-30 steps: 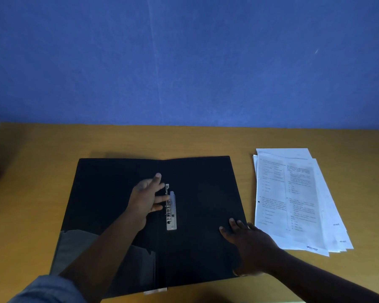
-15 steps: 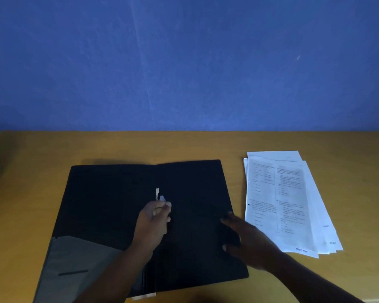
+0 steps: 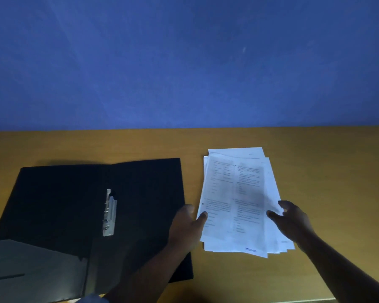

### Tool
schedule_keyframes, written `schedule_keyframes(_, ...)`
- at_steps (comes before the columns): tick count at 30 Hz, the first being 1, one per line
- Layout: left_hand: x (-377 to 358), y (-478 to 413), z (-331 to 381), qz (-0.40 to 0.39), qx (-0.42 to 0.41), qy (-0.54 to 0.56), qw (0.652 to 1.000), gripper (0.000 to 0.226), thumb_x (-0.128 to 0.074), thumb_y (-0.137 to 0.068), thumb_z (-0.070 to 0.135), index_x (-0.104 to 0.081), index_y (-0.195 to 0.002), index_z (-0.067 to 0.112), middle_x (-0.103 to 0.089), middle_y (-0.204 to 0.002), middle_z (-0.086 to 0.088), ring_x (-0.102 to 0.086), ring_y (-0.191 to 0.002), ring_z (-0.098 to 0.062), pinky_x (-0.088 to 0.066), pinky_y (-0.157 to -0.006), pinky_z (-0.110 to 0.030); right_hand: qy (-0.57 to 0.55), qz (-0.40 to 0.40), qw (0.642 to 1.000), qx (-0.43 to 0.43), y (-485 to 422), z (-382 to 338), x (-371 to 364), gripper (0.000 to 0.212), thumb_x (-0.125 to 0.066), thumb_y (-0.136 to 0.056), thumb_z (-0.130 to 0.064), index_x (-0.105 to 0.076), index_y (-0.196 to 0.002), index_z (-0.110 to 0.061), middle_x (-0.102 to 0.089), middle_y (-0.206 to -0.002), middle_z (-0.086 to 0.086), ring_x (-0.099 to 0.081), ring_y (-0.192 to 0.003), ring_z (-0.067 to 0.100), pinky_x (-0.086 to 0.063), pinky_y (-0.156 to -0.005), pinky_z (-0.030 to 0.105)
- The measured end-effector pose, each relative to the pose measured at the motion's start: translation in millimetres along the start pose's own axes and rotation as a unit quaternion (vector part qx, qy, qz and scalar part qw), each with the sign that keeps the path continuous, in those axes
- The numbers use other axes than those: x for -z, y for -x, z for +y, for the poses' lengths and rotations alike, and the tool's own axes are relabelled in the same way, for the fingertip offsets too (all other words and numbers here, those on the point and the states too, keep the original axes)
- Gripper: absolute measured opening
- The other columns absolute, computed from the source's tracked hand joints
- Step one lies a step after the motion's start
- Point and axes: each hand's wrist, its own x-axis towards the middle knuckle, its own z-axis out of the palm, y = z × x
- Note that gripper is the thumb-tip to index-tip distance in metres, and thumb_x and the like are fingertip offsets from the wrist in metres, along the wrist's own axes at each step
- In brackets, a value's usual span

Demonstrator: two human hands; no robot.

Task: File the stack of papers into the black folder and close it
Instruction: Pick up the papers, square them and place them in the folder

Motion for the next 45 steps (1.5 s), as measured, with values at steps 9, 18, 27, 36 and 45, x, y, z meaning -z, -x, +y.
schedule_keyframes(9,-65.9,-30.5,33.7,0.059,0.062,-0.073,0.994,0.05,-0.065,-0.086,0.049,-0.058,-0.121,0.014,-0.056,-0.121,-0.003,-0.066,-0.095,-0.021,-0.06,-0.065,-0.031,-0.02,-0.05,0.999,-0.001,-36.4,22.9,18.5,0.02,-0.069,-0.078,-0.028,-0.069,-0.082,-0.009,-0.07,-0.075,0.007,-0.065,-0.071,0.026,-0.044,-0.054,0.028)
schedule_keyframes(18,-90.1,-38.2,55.7,0.065,0.128,-0.01,0.99,0.046,-0.074,-0.081,0.046,-0.066,-0.11,0.011,-0.071,-0.105,-0.005,-0.071,-0.087,-0.022,-0.05,-0.053,-0.024,-0.04,-0.123,0.991,0.02,-52.1,31.1,25.1,0.03,-0.069,-0.077,-0.025,-0.076,-0.101,-0.01,-0.076,-0.092,0.003,-0.067,-0.075,0.015,-0.053,-0.058,0.027)
schedule_keyframes(27,-86.6,-51.9,61.6,0.022,0.155,0.078,0.984,0.026,-0.079,-0.083,0.032,-0.074,-0.099,0.012,-0.077,-0.1,-0.001,-0.073,-0.079,-0.019,-0.058,-0.061,-0.028,-0.023,-0.146,0.988,0.047,-58.2,33.8,26.5,0.033,-0.069,-0.076,-0.025,-0.071,-0.104,-0.007,-0.072,-0.098,0.003,-0.068,-0.075,0.016,-0.047,-0.048,0.021)
schedule_keyframes(36,-98.5,-53.8,71.6,0.008,0.128,0.13,0.983,0.031,-0.08,-0.084,0.027,-0.07,-0.11,0.015,-0.074,-0.104,0.001,-0.071,-0.082,-0.017,-0.055,-0.059,-0.025,-0.018,-0.158,0.985,0.071,-59.6,39.1,30.0,0.027,-0.064,-0.077,-0.022,-0.072,-0.1,-0.011,-0.074,-0.094,0.0,-0.068,-0.068,0.012,-0.043,-0.043,0.016)
schedule_keyframes(45,-101.6,-47.8,66.6,0.009,0.082,0.215,0.973,0.025,-0.067,-0.094,0.012,-0.068,-0.119,0.015,-0.075,-0.111,-0.003,-0.073,-0.094,-0.022,-0.062,-0.074,-0.035,-0.028,-0.155,0.982,0.103,-55.7,46.4,29.7,0.028,-0.061,-0.08,-0.022,-0.072,-0.106,-0.017,-0.075,-0.095,-0.004,-0.068,-0.072,0.013,-0.043,-0.049,0.016)
